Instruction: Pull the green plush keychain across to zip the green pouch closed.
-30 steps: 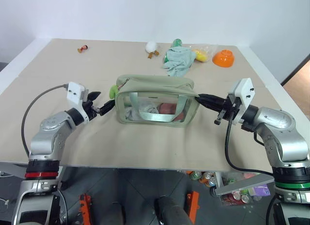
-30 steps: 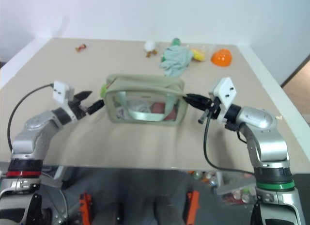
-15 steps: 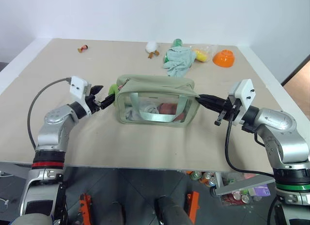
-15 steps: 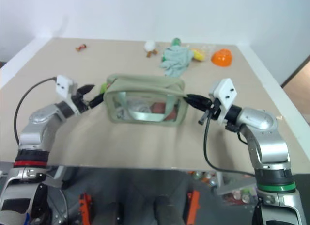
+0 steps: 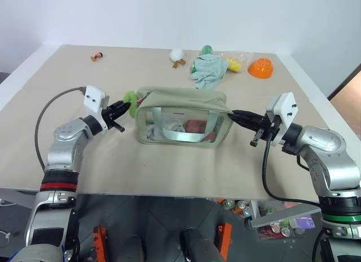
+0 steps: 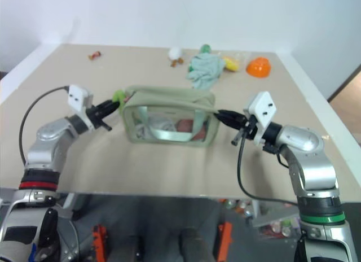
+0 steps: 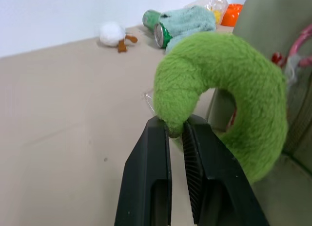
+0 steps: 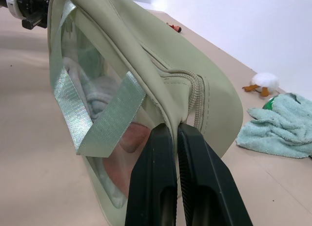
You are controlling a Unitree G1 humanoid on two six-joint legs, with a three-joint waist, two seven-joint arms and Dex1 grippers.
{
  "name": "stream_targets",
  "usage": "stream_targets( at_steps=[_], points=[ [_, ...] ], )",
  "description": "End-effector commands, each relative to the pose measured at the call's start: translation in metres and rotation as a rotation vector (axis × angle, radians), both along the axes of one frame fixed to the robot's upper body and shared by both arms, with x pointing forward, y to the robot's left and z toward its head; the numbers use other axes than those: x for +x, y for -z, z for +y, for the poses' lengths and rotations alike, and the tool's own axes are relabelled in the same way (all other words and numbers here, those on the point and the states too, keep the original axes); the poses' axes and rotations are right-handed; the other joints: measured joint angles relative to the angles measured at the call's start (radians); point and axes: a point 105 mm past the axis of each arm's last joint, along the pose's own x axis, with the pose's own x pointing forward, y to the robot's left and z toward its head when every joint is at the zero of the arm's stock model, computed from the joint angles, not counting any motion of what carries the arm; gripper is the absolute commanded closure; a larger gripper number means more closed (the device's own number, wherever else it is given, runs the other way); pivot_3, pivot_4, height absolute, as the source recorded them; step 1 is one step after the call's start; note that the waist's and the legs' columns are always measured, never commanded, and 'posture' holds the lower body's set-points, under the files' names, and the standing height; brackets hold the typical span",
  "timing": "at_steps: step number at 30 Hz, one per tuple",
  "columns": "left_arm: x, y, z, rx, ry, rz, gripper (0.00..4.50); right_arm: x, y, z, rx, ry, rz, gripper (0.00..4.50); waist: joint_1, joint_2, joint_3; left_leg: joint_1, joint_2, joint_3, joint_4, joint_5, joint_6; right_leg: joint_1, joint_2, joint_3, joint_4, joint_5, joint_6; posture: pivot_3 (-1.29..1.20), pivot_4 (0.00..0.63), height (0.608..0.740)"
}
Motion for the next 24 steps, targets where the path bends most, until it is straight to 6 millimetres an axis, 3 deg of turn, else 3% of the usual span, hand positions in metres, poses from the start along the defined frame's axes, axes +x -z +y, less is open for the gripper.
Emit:
stream_targets(
  at_steps=[1, 7, 13, 18, 21, 24],
  points=[
    [-0.003, -0.040, 0.004, 0.013, -0.006, -0.153, 4.05, -0.003, -0.007, -0.002, -0.023, 0.006, -0.033, 4.50, 0.000, 0.000, 0.000, 0.000, 0.000, 0.000, 0.000, 0.000, 0.000, 0.000, 0.000, 0.000, 0.000, 0.000, 0.000, 0.00, 0.150, 0.740],
    [-0.006, -0.098, -0.014, 0.042, 0.051, -0.342, 4.05, -0.002, -0.008, -0.004, -0.031, 0.010, -0.034, 4.50, 0.002, 0.000, 0.000, -0.001, 0.000, -0.001, 0.001, 0.000, 0.000, 0.000, 0.000, -0.001, 0.000, 0.000, 0.000, 0.00, 0.150, 0.740],
    [-0.016, -0.141, -0.065, 0.056, 0.236, -0.450, 4.05, -0.002, -0.008, -0.004, -0.032, 0.015, -0.036, 4.50, 0.002, 0.000, 0.000, 0.000, -0.001, -0.001, 0.001, 0.000, 0.000, 0.001, -0.001, 0.000, 0.000, 0.000, 0.001, 0.00, 0.150, 0.740],
    [-0.024, -0.137, -0.102, 0.151, 0.397, -0.447, 4.05, -0.002, -0.007, -0.003, -0.030, 0.020, -0.037, 4.50, 0.000, 0.000, 0.000, 0.000, -0.001, -0.001, 0.001, 0.000, 0.000, 0.001, 0.000, 0.000, 0.000, 0.000, 0.001, 0.00, 0.150, 0.740],
    [-0.029, -0.120, -0.121, 0.258, 0.496, -0.422, 4.05, -0.001, -0.007, -0.003, -0.028, 0.023, -0.040, 4.50, 0.000, 0.000, 0.000, 0.000, -0.001, -0.001, 0.001, 0.000, 0.000, 0.001, 0.000, 0.000, 0.000, 0.000, 0.001, 0.00, 0.150, 0.740],
    [-0.031, -0.107, -0.128, 0.339, 0.549, -0.389, 4.05, -0.001, -0.007, -0.003, -0.026, 0.027, -0.043, 4.50, 0.000, 0.000, 0.000, -0.001, -0.001, -0.001, 0.001, 0.000, 0.000, 0.001, 0.000, 0.000, 0.000, 0.000, 0.001, 0.00, 0.150, 0.740]
  ],
)
